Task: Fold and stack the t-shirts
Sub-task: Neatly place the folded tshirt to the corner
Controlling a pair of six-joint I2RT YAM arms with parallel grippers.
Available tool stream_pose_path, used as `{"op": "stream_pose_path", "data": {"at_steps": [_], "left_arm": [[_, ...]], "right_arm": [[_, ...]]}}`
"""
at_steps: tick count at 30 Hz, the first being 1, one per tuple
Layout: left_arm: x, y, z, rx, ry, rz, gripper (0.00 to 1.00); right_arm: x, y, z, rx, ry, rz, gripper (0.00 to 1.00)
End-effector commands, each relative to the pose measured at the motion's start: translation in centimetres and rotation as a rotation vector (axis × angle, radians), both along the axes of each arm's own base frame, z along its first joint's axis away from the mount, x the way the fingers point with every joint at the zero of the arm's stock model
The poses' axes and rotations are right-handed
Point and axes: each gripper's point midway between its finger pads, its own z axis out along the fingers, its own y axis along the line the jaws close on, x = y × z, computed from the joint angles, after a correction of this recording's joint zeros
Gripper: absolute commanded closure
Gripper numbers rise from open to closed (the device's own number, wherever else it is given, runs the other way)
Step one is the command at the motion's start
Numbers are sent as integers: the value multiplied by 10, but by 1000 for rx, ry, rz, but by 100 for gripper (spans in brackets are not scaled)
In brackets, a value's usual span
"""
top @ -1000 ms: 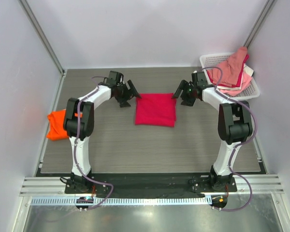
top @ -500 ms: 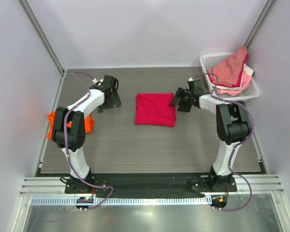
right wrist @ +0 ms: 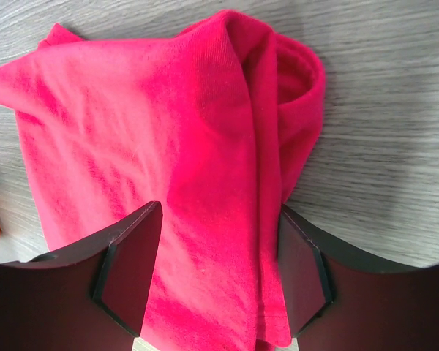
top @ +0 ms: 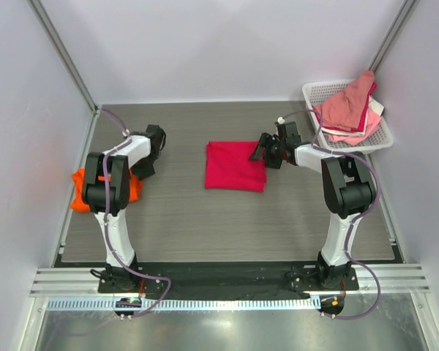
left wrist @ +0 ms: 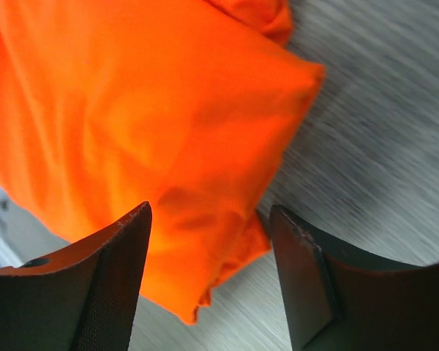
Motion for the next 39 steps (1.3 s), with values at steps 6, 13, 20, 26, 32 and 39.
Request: {"op": "stream_pose_path", "data": {"at_steps": [6, 13, 20, 26, 32, 39], "left_arm": [[-12, 9, -16, 8, 87, 5, 93], [6, -68, 17, -158, -62, -130, 100], [23, -145, 36, -222, -101, -227, 88], [31, -186, 56, -423, -204, -297, 9], [56, -240, 82, -683, -352, -409, 6], [95, -283, 45, -811, -312, -445, 9]], "right_arm": [[3, -8, -9, -42, -7, -30, 34], [5, -16, -11, -6, 38, -51, 37], [6, -26, -12, -26, 32, -73, 33], [11, -35, -5, -46, 6, -100, 23], [21, -30, -18, -42, 37, -99, 31], [32, -29, -24, -42, 47, -106, 36]]}}
